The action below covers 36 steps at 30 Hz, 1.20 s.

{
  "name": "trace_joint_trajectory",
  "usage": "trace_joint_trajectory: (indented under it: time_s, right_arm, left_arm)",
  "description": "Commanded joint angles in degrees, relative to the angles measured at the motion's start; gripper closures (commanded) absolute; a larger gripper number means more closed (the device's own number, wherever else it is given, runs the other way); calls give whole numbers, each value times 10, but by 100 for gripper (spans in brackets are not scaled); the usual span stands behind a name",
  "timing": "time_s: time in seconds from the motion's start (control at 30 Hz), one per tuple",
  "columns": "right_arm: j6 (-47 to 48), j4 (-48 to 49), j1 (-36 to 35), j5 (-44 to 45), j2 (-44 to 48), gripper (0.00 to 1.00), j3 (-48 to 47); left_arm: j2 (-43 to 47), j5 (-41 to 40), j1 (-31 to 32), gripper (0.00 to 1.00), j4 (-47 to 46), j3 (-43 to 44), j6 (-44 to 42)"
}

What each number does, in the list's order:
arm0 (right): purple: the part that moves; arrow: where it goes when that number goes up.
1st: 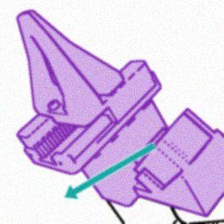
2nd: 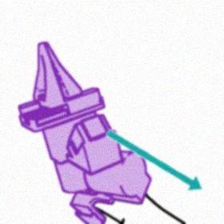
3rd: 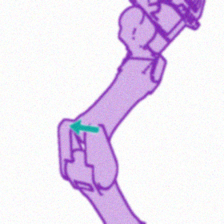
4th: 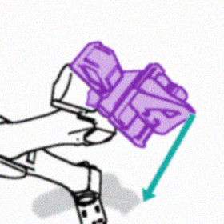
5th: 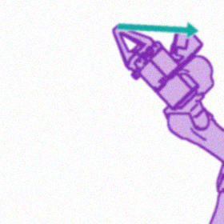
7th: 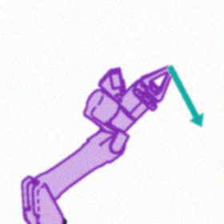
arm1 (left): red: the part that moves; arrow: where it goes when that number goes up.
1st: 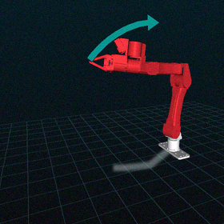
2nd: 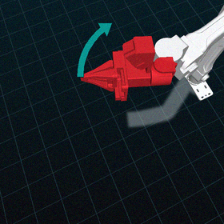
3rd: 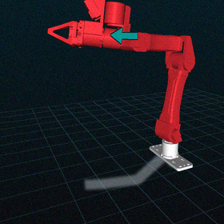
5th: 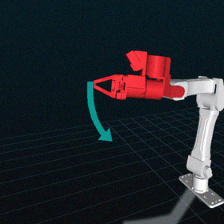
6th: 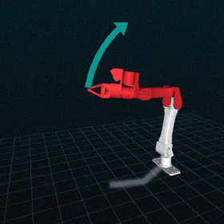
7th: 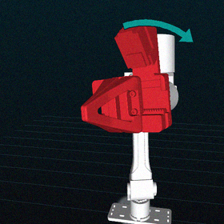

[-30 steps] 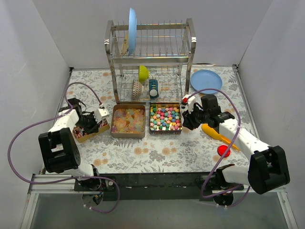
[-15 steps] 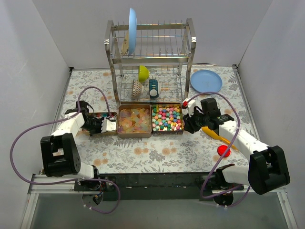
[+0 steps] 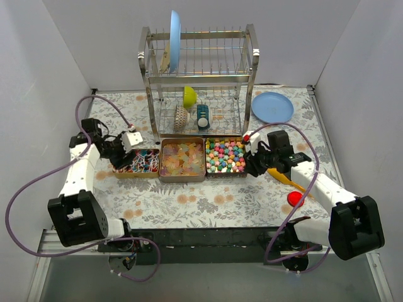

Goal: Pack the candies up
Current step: Adjust the storage box at the center of the board.

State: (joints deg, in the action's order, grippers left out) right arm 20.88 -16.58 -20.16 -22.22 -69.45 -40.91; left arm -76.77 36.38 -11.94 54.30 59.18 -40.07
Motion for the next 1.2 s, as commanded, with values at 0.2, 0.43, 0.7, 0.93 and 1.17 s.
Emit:
trace_joint_trajectory:
  time_s: [0.2, 0.43, 0.7, 0.93, 1.17]
  right_arm:
    - [0, 14, 6, -15, 1, 53, -8]
    - [-1, 2, 6, -32, -24, 53, -26]
    - [1, -19, 7, -37, -67, 53, -70]
    - [14, -36, 6, -35, -106, 53, -96]
    - [22, -36, 6, -46, -161, 53, -120]
  left_arm:
    - [-61, -57, -160, 48, 255, 211, 76]
    - [-27, -166, -202, 48, 256, 227, 5]
    - [-16, -151, -225, 50, 256, 239, 114]
    - [6, -219, -229, 50, 257, 242, 257]
    - [58, -295, -232, 49, 261, 149, 168]
